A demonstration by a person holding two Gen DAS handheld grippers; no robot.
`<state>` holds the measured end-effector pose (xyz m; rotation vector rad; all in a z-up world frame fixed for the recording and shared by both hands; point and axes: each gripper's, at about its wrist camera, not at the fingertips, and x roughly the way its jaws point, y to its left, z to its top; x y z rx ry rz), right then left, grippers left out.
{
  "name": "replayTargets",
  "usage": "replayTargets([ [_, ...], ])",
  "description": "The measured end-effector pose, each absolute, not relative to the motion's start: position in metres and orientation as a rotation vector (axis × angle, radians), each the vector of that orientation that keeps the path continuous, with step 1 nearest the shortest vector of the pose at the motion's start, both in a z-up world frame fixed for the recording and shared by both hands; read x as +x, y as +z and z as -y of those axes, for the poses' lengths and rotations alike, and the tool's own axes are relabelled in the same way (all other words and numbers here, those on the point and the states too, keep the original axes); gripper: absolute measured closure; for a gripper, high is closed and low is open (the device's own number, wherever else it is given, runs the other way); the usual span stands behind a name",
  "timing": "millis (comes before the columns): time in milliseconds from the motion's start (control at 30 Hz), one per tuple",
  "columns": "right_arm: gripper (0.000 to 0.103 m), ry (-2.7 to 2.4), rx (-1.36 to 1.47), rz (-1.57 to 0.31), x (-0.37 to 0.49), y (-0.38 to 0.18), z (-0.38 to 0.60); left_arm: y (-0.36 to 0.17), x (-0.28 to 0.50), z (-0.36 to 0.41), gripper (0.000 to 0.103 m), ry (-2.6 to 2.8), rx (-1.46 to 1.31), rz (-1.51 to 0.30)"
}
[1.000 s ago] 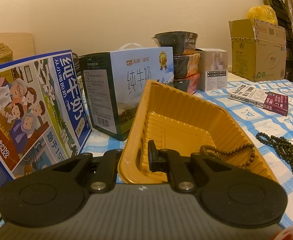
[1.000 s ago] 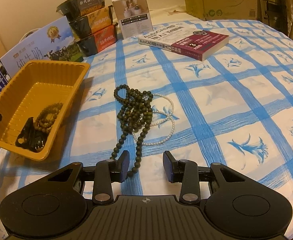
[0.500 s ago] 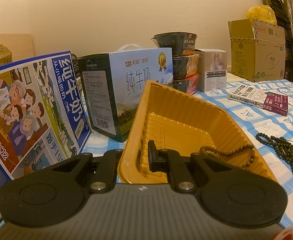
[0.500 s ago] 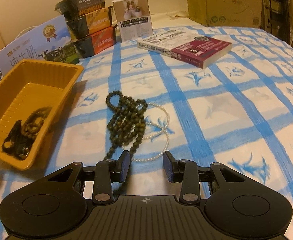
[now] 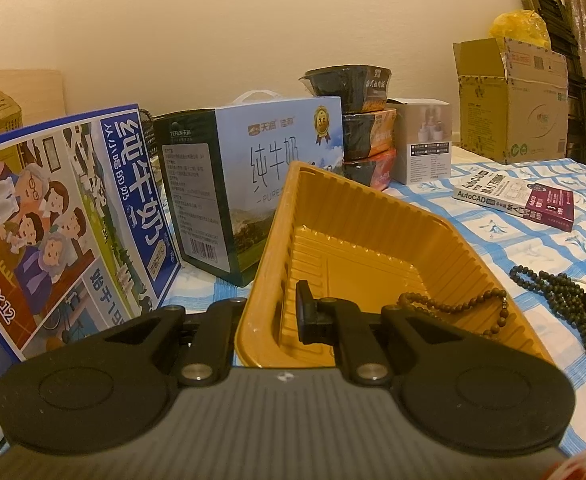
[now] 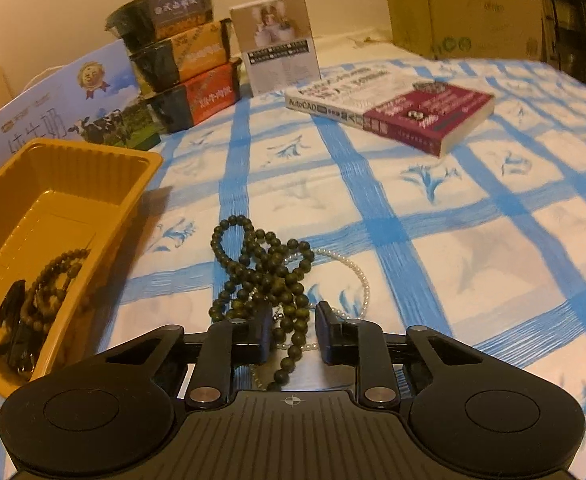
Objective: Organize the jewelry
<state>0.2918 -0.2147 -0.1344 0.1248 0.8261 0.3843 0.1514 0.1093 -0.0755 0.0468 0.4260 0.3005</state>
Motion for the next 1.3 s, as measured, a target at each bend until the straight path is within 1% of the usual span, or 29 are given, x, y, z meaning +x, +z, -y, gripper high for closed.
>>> replayTargets([
  [100, 0.081, 0.376, 0.129, -0.816, 0.292, -0.138, 0.213, -0.075, 0.151, -0.109, 0.092, 0.301, 0.046, -0.426],
  [133, 0.093, 0.371, 0.122, -0.813, 0.292, -0.138, 0.214, -0.075, 0.151, -0.109, 0.092, 0.302, 0.046, -0.426],
  [167, 0.096, 0.375, 0.119, -0.813, 0.292, -0.138, 0.213, -0.075, 0.152, -0.109, 0.092, 0.303, 0.048, -0.427],
  [333, 0.096, 0.432, 0.092, -0.750, 0.278, -0.124, 0.208, -0.075, 0.152, -0.108, 0.092, 0.302, 0.049, -0.426],
  [533, 0.096, 0.562, 0.121, -0.649, 0.228, -0.086, 0.196, -0.075, 0.150, -0.107, 0.092, 0.304, 0.045, -0.425],
  [867, 0.096, 0.750, 0.199, -0.685, 0.135, -0.055, 0.186, -0.076, 0.147, -0.108, 0.092, 0.302, 0.034, -0.423],
  [1000, 0.096, 0.865, 0.228, -0.661, 0.112, -0.035, 0.189, -0.075, 0.145, -0.108, 0.092, 0.301, 0.030, -0.421],
  [1167, 0.096, 0.861, 0.201, -0.612, 0.105, -0.020, 0.191, -0.075, 0.145, -0.106, 0.092, 0.300, 0.026, -0.417],
  [1300, 0.096, 0.744, 0.188, -0.637, 0.131, -0.031, 0.189, -0.074, 0.145, -0.106, 0.092, 0.299, 0.027, -0.416],
])
